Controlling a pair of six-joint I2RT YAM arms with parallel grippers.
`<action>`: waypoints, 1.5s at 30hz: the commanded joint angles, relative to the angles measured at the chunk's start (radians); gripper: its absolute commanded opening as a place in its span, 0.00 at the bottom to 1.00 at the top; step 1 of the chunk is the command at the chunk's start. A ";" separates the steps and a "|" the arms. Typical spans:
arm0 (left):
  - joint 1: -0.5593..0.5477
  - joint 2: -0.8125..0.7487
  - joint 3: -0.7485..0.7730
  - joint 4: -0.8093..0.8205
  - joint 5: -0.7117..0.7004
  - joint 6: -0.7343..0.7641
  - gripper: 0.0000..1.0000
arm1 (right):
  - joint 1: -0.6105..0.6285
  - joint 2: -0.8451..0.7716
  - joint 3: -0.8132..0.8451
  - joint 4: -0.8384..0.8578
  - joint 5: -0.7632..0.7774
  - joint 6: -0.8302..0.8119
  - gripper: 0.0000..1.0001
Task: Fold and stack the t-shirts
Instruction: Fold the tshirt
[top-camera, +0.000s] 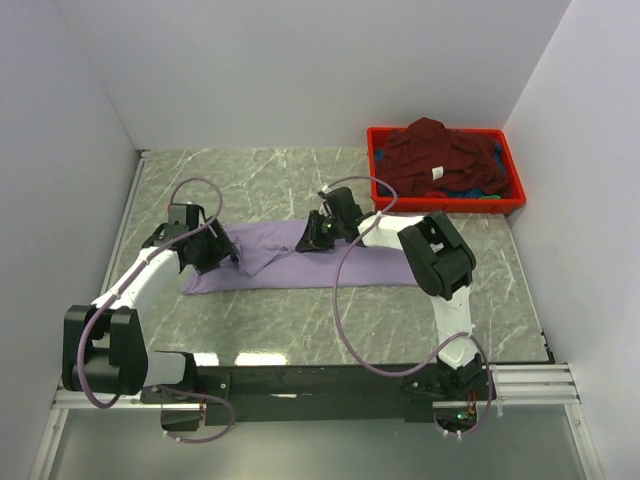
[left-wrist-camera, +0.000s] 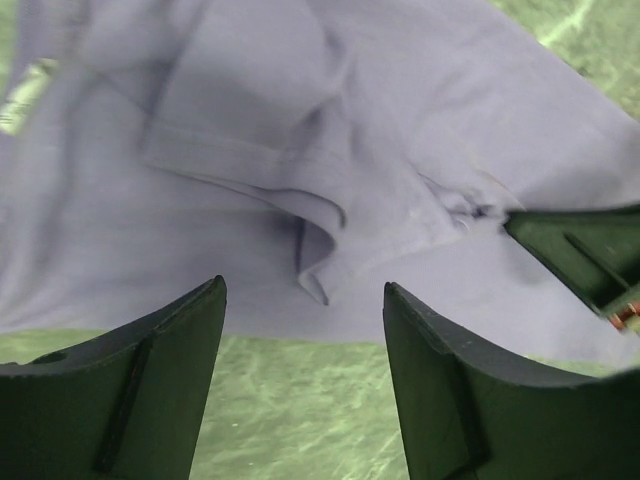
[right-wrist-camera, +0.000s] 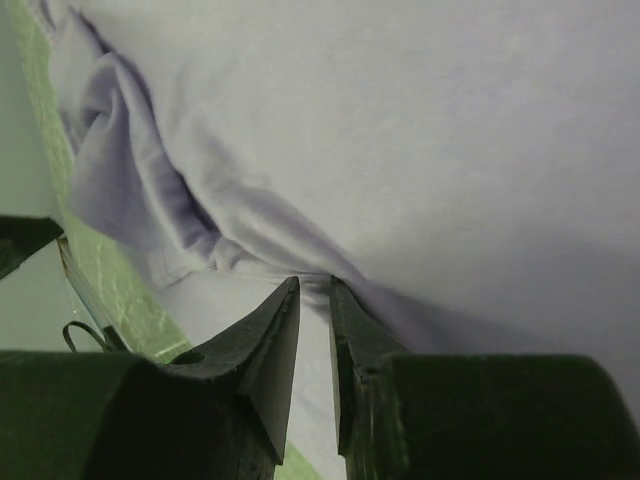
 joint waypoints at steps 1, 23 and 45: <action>-0.029 0.006 -0.001 0.048 0.044 -0.031 0.69 | -0.020 0.008 0.029 0.002 0.017 -0.006 0.26; -0.175 0.187 0.021 0.093 -0.036 -0.134 0.41 | -0.057 -0.332 -0.169 -0.110 0.106 -0.172 0.33; -0.196 0.308 0.228 0.128 0.013 -0.140 0.07 | -0.093 -0.401 -0.215 -0.144 0.135 -0.216 0.33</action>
